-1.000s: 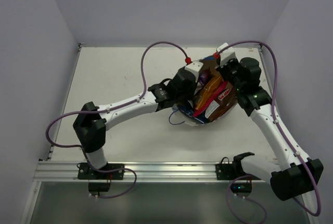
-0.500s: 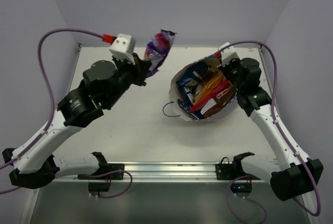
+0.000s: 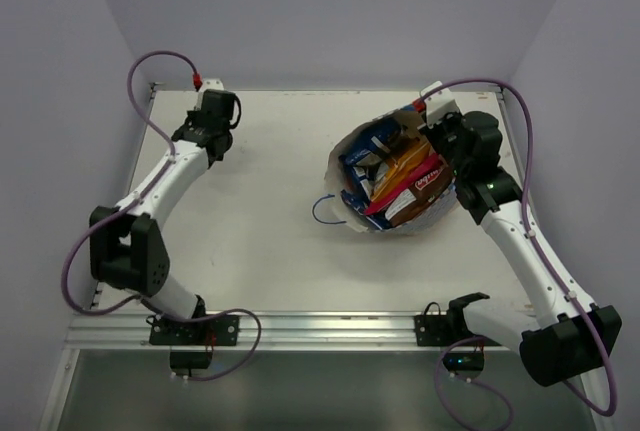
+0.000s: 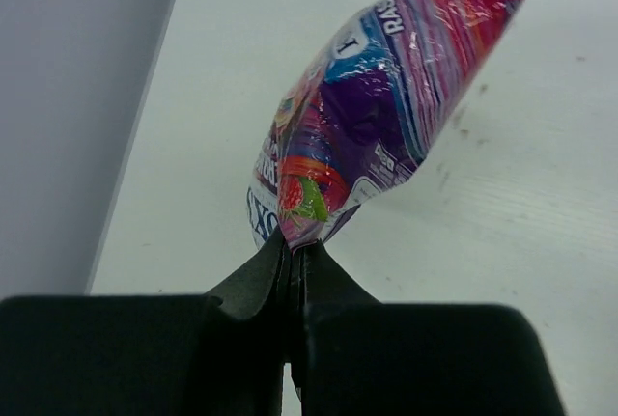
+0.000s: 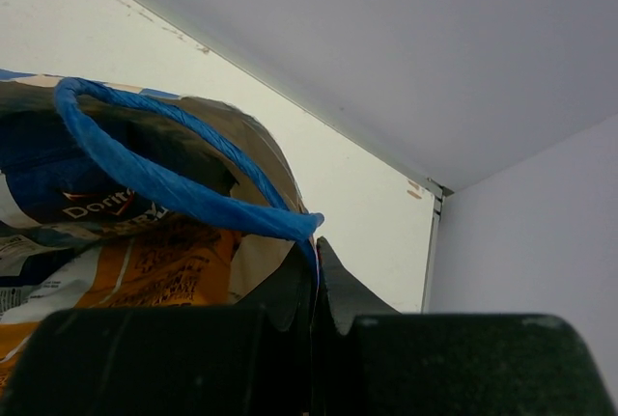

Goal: Take the snacks out of the paper bag

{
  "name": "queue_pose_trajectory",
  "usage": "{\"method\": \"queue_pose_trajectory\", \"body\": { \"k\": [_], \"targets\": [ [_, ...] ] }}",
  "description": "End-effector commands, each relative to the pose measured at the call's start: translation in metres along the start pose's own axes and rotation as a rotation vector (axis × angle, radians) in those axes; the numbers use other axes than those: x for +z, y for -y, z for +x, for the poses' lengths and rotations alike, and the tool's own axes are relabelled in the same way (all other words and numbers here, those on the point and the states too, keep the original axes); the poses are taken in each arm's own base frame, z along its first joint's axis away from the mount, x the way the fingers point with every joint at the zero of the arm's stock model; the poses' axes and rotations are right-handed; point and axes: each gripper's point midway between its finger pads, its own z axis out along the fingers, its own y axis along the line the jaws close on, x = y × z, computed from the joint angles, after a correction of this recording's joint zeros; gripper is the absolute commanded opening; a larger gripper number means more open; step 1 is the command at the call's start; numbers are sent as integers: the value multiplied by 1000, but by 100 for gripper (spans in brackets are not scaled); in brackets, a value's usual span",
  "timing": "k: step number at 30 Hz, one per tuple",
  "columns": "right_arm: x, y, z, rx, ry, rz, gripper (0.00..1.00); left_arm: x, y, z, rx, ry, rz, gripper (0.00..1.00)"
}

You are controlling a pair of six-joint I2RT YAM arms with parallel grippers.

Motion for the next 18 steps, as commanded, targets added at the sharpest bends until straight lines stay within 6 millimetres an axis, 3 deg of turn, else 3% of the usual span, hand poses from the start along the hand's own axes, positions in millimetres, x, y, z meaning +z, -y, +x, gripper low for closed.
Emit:
{"method": "queue_pose_trajectory", "body": {
  "k": [1, 2, 3, 6, 9, 10, 11, 12, 13, 14, 15, 16, 17, 18],
  "targets": [
    [-15, 30, -48, 37, 170, 104, 0, 37, -14, -31, -49, 108, -143, 0],
    [-15, 29, -48, 41, 173, 99, 0, 50, -21, -35, -68, 105, -173, 0],
    [-16, 28, -48, 46, 177, 99, 0, 73, -17, -18, -39, 55, -205, 0],
    [-16, 23, -42, 51, 175, 87, 0, 111, -6, 6, -2, -16, -235, 0],
    [-14, 22, -37, 47, 161, 87, 0, 123, 13, 21, -5, -57, -171, 4],
    [-14, 21, -37, 47, 161, 87, 0, 122, 16, 23, -10, -59, -158, 11],
    [-15, 22, -37, 45, 162, 88, 0, 119, 19, 24, -13, -60, -145, 26],
    [-15, 22, -38, 45, 164, 87, 0, 112, 19, 19, -28, -46, -126, 33],
    [-15, 22, -38, 44, 166, 87, 0, 106, 19, 21, -27, -49, -112, 49],
    [-16, 22, -39, 44, 169, 85, 0, 99, 22, 18, -32, -40, -92, 58],
    [-15, 21, -41, 43, 172, 79, 0, 82, 23, 4, -58, -6, -51, 66],
    [-16, 21, -41, 44, 172, 76, 0, 71, 24, 3, -61, 1, -23, 80],
    [-16, 21, -43, 44, 177, 73, 0, 42, 35, -16, -81, 55, 62, 85],
    [-16, 21, -44, 46, 180, 71, 0, 27, 42, -23, -80, 80, 106, 90]
  ]
}}
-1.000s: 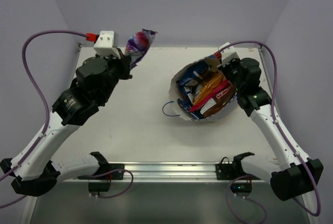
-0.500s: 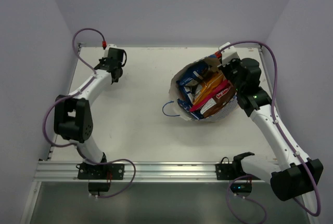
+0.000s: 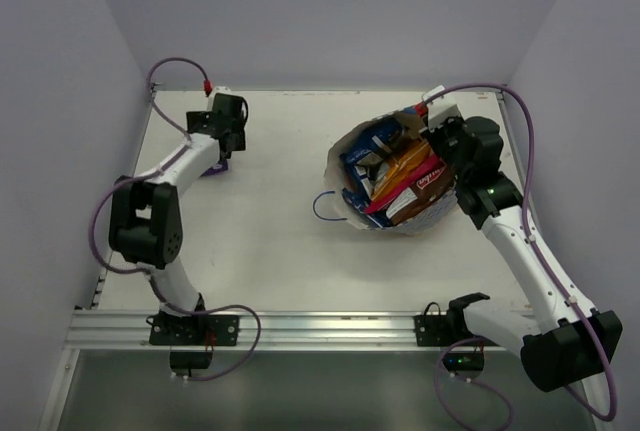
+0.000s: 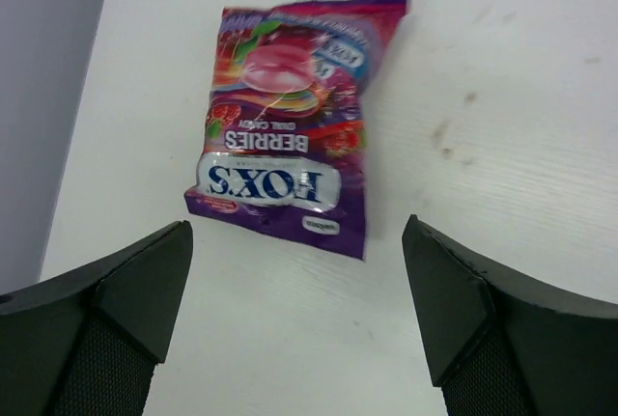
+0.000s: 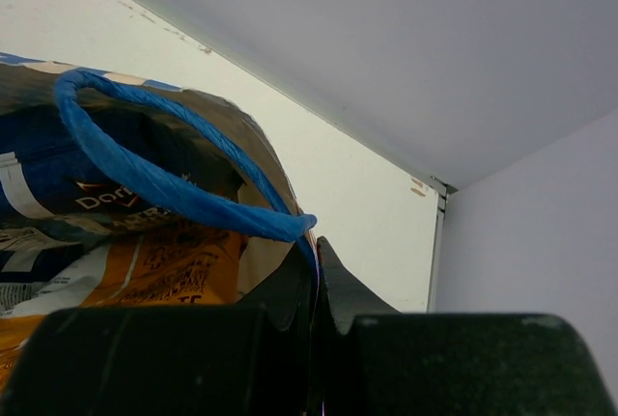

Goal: Take the snacks out of the paper bag

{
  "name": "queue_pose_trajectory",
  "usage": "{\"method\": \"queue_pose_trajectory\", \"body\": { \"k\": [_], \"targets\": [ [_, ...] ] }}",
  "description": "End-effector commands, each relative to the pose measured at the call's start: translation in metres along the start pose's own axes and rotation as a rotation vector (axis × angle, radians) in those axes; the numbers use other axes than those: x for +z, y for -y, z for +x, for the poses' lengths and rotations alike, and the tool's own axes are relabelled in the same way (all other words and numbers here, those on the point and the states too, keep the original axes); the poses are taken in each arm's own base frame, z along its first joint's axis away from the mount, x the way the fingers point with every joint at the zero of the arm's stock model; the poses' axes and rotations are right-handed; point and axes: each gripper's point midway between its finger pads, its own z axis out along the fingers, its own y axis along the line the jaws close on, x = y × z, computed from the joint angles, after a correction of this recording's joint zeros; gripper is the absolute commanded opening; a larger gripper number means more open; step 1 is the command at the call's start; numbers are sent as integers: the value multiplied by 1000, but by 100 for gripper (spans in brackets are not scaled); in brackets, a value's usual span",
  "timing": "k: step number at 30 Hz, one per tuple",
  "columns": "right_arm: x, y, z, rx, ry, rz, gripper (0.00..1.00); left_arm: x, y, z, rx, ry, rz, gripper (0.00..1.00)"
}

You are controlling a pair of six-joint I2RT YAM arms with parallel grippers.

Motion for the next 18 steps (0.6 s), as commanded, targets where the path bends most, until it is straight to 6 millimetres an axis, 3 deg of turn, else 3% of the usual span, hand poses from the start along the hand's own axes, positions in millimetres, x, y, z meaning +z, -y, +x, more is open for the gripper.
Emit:
{"method": "queue_pose_trajectory", "body": {
  "k": [1, 3, 5, 6, 8, 9, 10, 16, 18],
  "targets": [
    [-12, 23, -50, 29, 174, 63, 0, -101, 32, -64, -78, 227, 239, 98],
    [-12, 23, -53, 30, 182, 62, 0, -153, 55, -78, -35, 304, 399, 100],
    [-12, 22, -54, 31, 188, 54, 0, -209, 95, -77, 23, 349, 624, 100],
    [-13, 22, -55, 29, 191, 52, 0, -236, 98, -83, 25, 388, 706, 100],
    [-13, 22, -56, 29, 193, 48, 0, -284, 123, -77, 85, 437, 882, 100],
    [-13, 22, -57, 29, 197, 47, 0, -306, 127, -82, 96, 494, 941, 100],
    [-14, 22, -57, 35, 198, 47, 0, -327, 139, -72, 135, 513, 1005, 100],
    [-15, 18, -56, 46, 200, 31, 0, -413, 181, -40, 269, 562, 1299, 94],
    [-15, 18, -54, 46, 195, 34, 0, -427, 191, -33, 293, 561, 1338, 92]
  ]
}}
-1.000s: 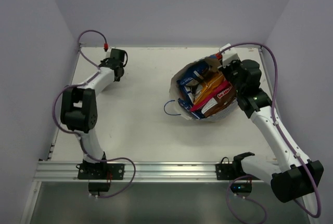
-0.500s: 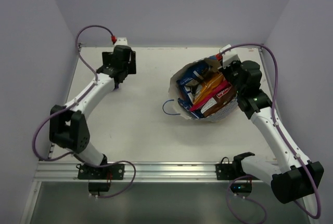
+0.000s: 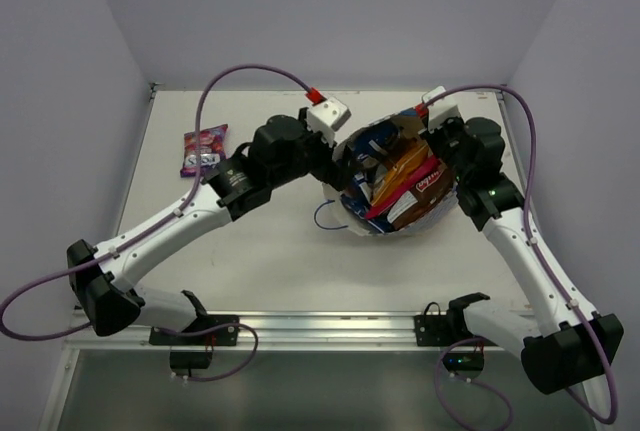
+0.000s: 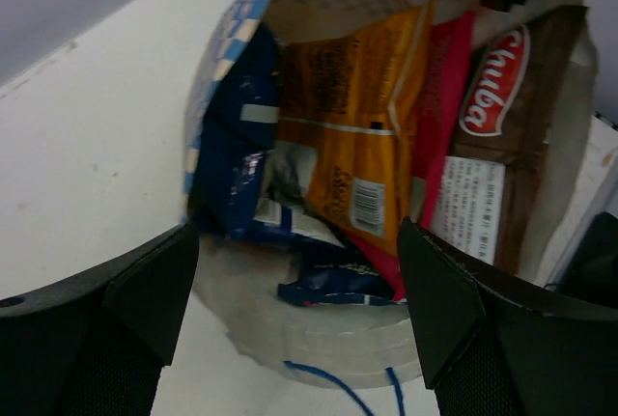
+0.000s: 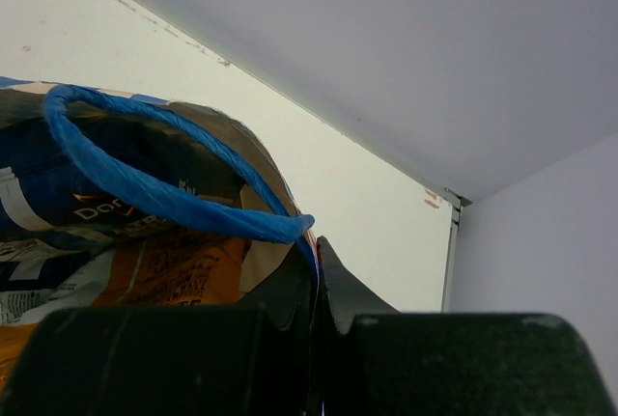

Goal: Take the snacks out of the paper bag

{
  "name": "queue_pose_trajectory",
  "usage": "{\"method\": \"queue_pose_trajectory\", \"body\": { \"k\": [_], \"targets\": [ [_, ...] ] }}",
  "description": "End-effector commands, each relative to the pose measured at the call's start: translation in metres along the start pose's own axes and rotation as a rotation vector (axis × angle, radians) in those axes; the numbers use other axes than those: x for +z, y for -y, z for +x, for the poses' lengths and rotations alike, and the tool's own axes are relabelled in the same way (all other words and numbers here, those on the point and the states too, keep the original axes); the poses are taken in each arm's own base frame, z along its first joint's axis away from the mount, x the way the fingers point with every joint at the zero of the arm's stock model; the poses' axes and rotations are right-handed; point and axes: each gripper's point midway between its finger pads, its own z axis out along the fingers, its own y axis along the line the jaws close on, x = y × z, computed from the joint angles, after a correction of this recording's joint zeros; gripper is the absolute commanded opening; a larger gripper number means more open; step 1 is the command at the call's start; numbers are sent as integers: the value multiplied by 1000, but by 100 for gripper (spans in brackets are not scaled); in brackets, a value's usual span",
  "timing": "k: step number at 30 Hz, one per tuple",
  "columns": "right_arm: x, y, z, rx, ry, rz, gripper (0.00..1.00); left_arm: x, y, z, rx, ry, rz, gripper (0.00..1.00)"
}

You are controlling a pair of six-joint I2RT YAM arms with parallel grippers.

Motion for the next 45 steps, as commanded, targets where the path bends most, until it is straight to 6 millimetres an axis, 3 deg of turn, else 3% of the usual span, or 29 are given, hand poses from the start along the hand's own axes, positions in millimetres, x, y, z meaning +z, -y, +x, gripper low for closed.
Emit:
{"method": "queue_pose_trajectory", "body": {
  "k": [1, 7, 10, 14, 16, 26, 29, 32, 33, 35, 36, 39, 42, 43, 45],
  "targets": [
    [-13, 22, -48, 24, 166, 68, 0, 1, 51, -29, 54, 75, 169, 89],
    [-13, 21, -46, 24, 162, 67, 0, 34, 68, -18, 48, 26, 189, 81],
    [-13, 21, -45, 24, 160, 66, 0, 57, 52, -6, 49, -9, 92, 81],
    [-13, 19, -46, 27, 166, 55, 0, 86, 14, 10, 91, -70, -122, 82],
    [-15, 19, -47, 30, 169, 55, 0, 93, 7, 6, 102, -69, -158, 82],
    [-18, 14, -47, 42, 183, 33, 0, 137, -32, 44, 95, -138, -298, 81],
    [-19, 13, -45, 48, 181, 31, 0, 146, -41, 50, 91, -131, -318, 76],
    [-19, 12, -44, 53, 179, 30, 0, 154, -49, 51, 83, -124, -324, 62],
    [-18, 11, -43, 54, 177, 29, 0, 156, -50, 49, 85, -116, -326, 48],
    [-18, 10, -41, 56, 175, 28, 0, 157, -52, 46, 90, -108, -331, 36],
    [-18, 10, -41, 55, 174, 27, 0, 157, -53, 43, 90, -102, -333, 20],
    [-16, 9, -39, 57, 173, 26, 0, 152, -48, 31, 86, -82, -308, 0],
    [-14, 11, -36, 54, 158, 38, 0, 133, -25, 7, 72, -46, -211, 0],
    [-13, 11, -35, 54, 154, 40, 0, 118, -10, -12, 62, -14, -143, 0],
    [-12, 14, -31, 48, 140, 61, 0, 98, 7, -23, 56, -10, -72, 0]
  ]
}}
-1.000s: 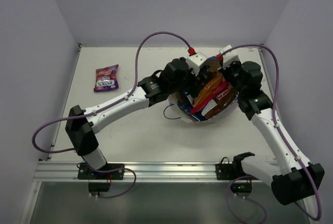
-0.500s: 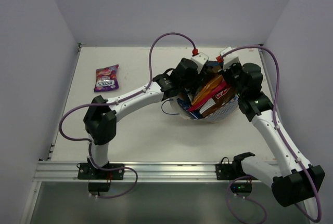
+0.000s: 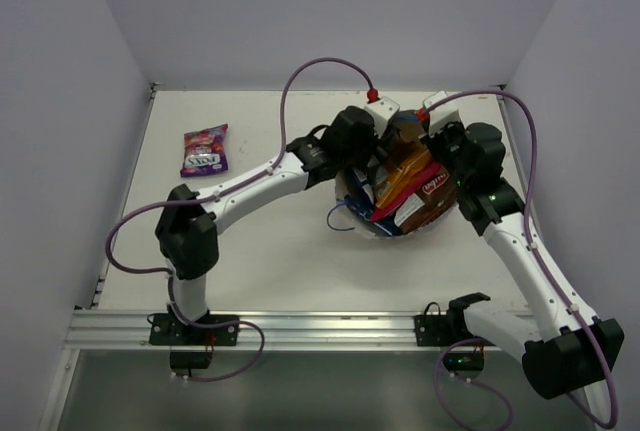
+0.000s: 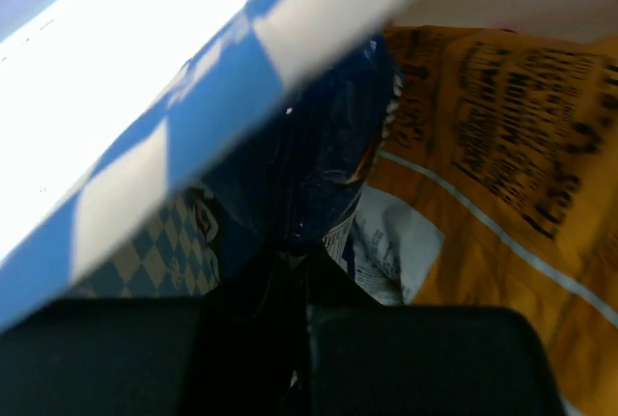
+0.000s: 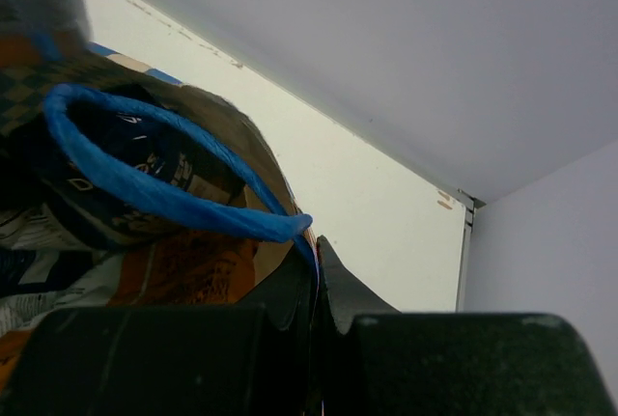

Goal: Take the snacks out of the paper bag

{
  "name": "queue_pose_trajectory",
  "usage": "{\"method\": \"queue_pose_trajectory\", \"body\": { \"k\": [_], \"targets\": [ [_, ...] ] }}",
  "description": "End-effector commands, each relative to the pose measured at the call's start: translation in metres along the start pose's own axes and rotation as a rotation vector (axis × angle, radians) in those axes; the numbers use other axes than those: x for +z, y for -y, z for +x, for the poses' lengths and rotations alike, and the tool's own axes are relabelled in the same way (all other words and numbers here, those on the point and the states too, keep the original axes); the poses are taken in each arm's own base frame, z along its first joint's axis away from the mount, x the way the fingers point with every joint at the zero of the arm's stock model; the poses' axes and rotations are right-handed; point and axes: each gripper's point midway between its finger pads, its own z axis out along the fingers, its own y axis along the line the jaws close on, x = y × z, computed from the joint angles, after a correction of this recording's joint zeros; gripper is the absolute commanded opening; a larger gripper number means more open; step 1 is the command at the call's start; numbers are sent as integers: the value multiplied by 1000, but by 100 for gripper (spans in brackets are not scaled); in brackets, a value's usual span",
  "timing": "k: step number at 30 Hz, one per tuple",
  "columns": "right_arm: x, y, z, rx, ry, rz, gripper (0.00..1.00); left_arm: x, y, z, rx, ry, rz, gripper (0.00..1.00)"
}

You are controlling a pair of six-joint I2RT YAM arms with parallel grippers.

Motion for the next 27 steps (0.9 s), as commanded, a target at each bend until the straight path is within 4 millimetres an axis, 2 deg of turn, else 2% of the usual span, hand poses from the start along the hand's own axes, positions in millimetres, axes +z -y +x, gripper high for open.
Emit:
{"method": "queue_pose_trajectory", "body": {
  "k": [1, 3, 4, 6, 7, 9, 10, 12, 13, 15, 16, 17, 18, 20, 21, 22, 23, 24, 25, 27],
  "targets": [
    [-7, 21, -36, 23, 128, 84, 0, -99, 19, -99, -47, 242, 186, 0],
    [-5, 25, -33, 17, 110, 107, 0, -126, 22, -104, -56, 249, 232, 0],
    [-4, 25, -31, 15, 102, 112, 0, -153, 20, -116, -67, 286, 253, 0],
    [-3, 27, -28, 15, 91, 125, 0, -175, 15, -115, -73, 280, 253, 0],
    [-2, 27, -27, 15, 84, 127, 0, -196, 11, -122, -84, 309, 257, 0],
    [0, 28, -25, 19, 76, 131, 0, -216, 6, -120, -89, 299, 257, 0],
    [0, 29, -26, 21, 75, 138, 0, -234, 1, -124, -98, 325, 255, 0],
    [1, 30, -24, 21, 66, 140, 0, -250, -8, -119, -105, 319, 227, 0],
    [2, 31, -23, 22, 62, 147, 0, -262, -29, -121, -136, 343, 132, 0],
    [2, 32, -22, 19, 55, 152, 0, -270, -57, -109, -149, 311, -2, 0],
    [2, 32, -21, 17, 50, 155, 0, -276, -86, -104, -160, 310, -145, 0],
    [2, 33, -21, 17, 50, 159, 0, -277, -103, -93, -160, 274, -228, 0],
    [2, 33, -21, 17, 48, 157, 0, -279, -130, -87, -177, 256, -325, 0],
    [0, 34, -22, 18, 51, 161, 0, -280, -164, -75, -180, 225, -439, 0],
    [0, 33, -22, 18, 52, 159, 0, -275, -186, -66, -187, 211, -509, 0],
    [-1, 34, -24, 18, 57, 159, 0, -273, -198, -60, -157, 198, -555, 0],
    [-1, 33, -25, 18, 61, 155, 0, -268, -208, -65, -159, 231, -579, 0],
    [-1, 32, -25, 20, 64, 149, 0, -263, -226, -59, -162, 224, -623, 0],
    [-2, 32, -25, 22, 64, 148, 0, -241, -232, -41, -139, 169, -629, 0],
    [-2, 28, -21, 24, 47, 131, 0, -220, -255, -37, -156, 183, -672, 0]
  ]
}}
